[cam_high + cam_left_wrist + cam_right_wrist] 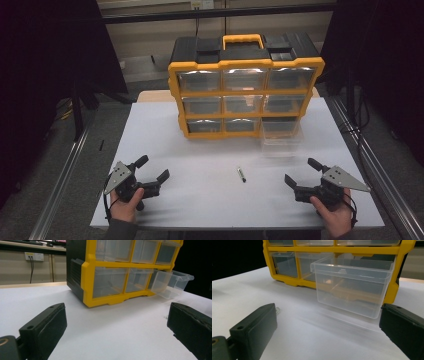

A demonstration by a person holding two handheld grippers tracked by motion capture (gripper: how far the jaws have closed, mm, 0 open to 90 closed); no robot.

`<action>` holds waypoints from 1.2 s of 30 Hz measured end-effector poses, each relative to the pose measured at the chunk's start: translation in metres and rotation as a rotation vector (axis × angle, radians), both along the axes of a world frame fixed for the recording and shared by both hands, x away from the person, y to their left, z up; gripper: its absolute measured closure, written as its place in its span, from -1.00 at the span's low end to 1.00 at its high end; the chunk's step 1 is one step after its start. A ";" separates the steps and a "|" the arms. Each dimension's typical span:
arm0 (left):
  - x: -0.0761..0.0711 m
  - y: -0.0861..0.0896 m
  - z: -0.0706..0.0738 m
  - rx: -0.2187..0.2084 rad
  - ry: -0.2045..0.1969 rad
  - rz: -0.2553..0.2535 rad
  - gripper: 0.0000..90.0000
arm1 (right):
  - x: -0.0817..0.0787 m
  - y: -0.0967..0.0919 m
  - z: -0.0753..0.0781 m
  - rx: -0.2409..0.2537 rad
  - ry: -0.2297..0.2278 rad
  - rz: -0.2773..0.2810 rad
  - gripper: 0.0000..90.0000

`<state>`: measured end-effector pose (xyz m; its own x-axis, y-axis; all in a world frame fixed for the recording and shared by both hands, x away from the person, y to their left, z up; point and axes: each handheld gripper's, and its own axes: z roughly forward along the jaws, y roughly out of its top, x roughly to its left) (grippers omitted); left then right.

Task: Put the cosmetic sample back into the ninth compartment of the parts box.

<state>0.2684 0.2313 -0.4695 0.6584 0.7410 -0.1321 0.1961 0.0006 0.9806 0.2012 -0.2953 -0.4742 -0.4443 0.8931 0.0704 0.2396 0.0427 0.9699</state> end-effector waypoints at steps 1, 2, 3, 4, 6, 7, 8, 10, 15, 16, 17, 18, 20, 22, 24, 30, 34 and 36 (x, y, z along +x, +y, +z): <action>0.000 0.001 0.000 0.018 -0.001 -0.005 -0.94 | 0.000 0.000 0.000 0.002 0.003 0.001 -0.98; 0.000 0.000 0.000 0.024 -0.003 -0.016 -0.94 | 0.000 0.000 0.000 -0.002 0.001 0.000 -0.98; 0.000 -0.001 0.000 0.024 0.001 -0.007 -0.94 | 0.001 0.001 0.000 -0.002 0.002 -0.002 -0.98; 0.000 -0.001 0.000 0.024 0.001 -0.007 -0.94 | 0.001 0.001 0.000 -0.003 0.004 -0.002 -0.98; 0.000 -0.002 0.000 0.032 0.002 -0.015 -0.94 | 0.001 0.002 0.000 -0.005 0.002 -0.002 -0.98; -0.001 -0.002 0.000 0.033 0.002 -0.013 -0.94 | 0.002 0.002 0.000 -0.010 0.000 -0.001 -0.98; -0.001 -0.003 0.000 0.035 0.005 -0.013 -0.94 | 0.002 0.002 0.000 -0.010 0.005 0.000 -0.98; 0.000 -0.003 -0.001 0.038 0.009 -0.024 -0.94 | 0.003 0.004 0.000 -0.010 0.011 0.004 -0.98; -0.001 -0.003 0.000 0.060 0.007 -0.038 -0.94 | 0.006 0.009 0.000 -0.005 0.021 0.004 -0.98; 0.000 -0.002 0.000 0.071 0.005 -0.034 -0.94 | 0.006 0.011 0.000 0.000 0.023 0.008 -0.98; -0.001 -0.003 -0.001 0.066 0.008 -0.038 -0.94 | 0.007 0.012 0.001 0.000 0.026 0.010 -0.98; -0.001 -0.003 -0.001 0.067 0.009 -0.038 -0.94 | 0.007 0.013 0.001 -0.001 0.023 0.012 -0.98; -0.001 -0.004 -0.001 0.063 0.012 -0.040 -0.94 | 0.009 0.016 0.001 -0.005 0.032 0.019 -0.98; -0.001 -0.003 -0.001 0.066 0.013 -0.042 -0.94 | 0.010 0.019 0.001 -0.006 0.031 0.021 -0.98; -0.001 -0.004 -0.001 0.071 0.015 -0.034 -0.94 | 0.012 0.022 0.002 -0.006 0.040 0.024 -0.98; -0.002 -0.004 -0.001 0.072 0.012 -0.029 -0.94 | 0.017 0.030 0.003 -0.018 0.050 0.032 -0.97; -0.002 -0.004 -0.001 0.077 0.011 -0.031 -0.94 | 0.020 0.034 0.004 -0.023 0.054 0.046 -0.96; -0.002 -0.004 -0.001 0.078 0.011 -0.027 -0.94 | 0.021 0.037 0.004 -0.032 0.053 0.050 -0.96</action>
<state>0.2663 0.2277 -0.4708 0.6774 0.7311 -0.0817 0.2055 -0.0814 0.9753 0.2225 -0.2583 -0.4701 -0.4850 0.8720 0.0665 0.2873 0.0871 0.9539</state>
